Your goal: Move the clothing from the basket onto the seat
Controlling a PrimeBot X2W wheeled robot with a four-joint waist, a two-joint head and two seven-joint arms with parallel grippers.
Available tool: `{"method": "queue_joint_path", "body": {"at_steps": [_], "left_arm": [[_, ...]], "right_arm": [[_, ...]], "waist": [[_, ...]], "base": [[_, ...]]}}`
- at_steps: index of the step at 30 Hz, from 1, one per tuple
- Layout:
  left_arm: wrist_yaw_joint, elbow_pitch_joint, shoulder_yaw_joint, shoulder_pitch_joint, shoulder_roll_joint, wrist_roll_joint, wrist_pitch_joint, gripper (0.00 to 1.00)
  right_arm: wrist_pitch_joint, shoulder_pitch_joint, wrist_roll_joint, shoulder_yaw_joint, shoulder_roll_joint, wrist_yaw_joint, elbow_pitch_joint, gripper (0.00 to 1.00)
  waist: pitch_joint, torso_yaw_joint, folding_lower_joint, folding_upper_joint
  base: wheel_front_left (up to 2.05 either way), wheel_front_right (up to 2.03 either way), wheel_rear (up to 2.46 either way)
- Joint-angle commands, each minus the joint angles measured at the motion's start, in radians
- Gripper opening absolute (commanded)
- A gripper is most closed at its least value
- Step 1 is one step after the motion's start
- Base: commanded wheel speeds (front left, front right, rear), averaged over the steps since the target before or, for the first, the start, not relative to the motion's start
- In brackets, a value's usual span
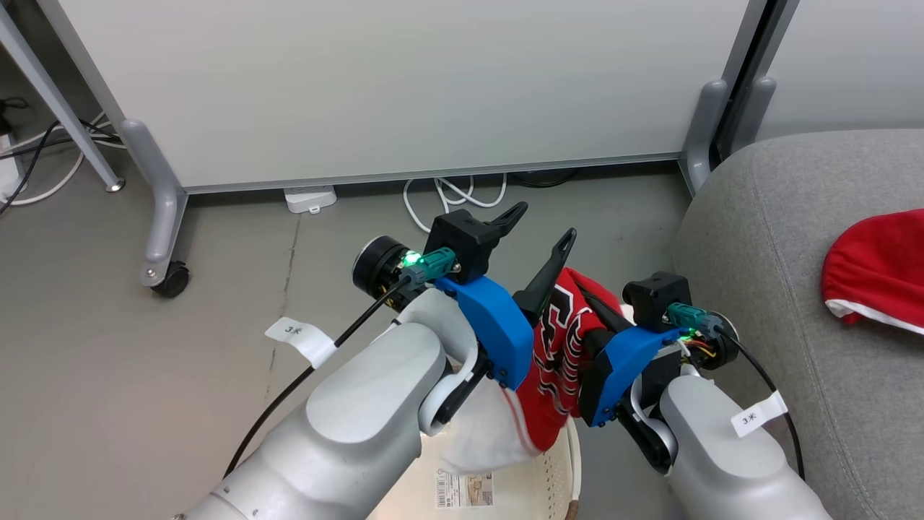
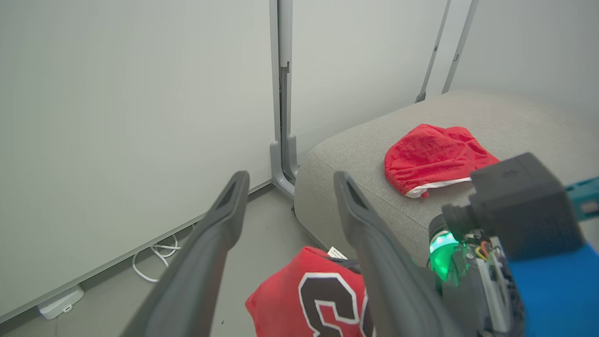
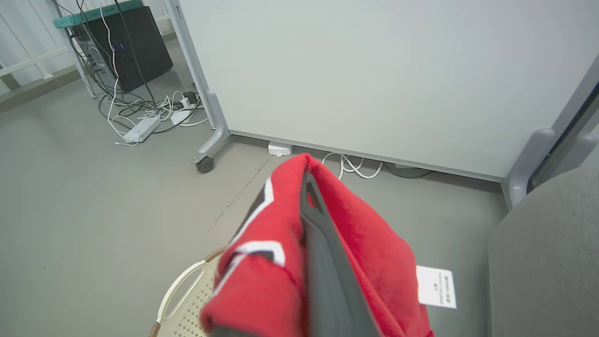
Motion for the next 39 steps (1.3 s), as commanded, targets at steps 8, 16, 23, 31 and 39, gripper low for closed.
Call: {"method": "queue_joint_path", "body": {"at_steps": [8, 16, 23, 31, 39], "left_arm": [[0.028, -0.009, 0.037, 0.049, 0.029, -0.027, -0.070, 1.00], [0.060, -0.057, 0.113, 0.154, 0.086, -0.027, -0.148, 1.00], [0.086, -0.221, 0.262, 0.315, 0.145, 0.102, -0.154, 1.00], [0.014, -0.351, 0.428, 0.523, 0.167, 0.272, -0.154, 1.00], [-0.051, -0.380, 0.560, 0.629, 0.120, 0.383, -0.154, 1.00]], "right_arm": [[-0.020, -0.023, 0.013, 0.003, -0.001, 0.001, 0.001, 0.00], [-0.030, -0.019, 0.004, -0.014, -0.001, 0.001, -0.016, 0.00], [-0.032, -0.006, -0.001, -0.018, -0.001, 0.001, -0.039, 0.00], [-0.028, 0.012, -0.010, -0.034, -0.001, 0.001, -0.054, 0.00], [-0.020, 0.035, -0.020, -0.047, -0.001, 0.001, -0.070, 0.00]], "waist": [[0.002, -0.004, 0.0000, -0.0001], [0.011, -0.010, 0.0000, -0.0001], [0.017, -0.019, 0.0000, -0.0001], [0.013, -0.022, 0.0000, -0.0001], [0.006, -0.027, 0.0000, -0.0001]], "base": [[0.00, 0.00, 0.00], [0.00, 0.00, 0.00], [0.00, 0.00, 0.00], [0.00, 0.00, 0.00], [0.00, 0.00, 0.00]]}}
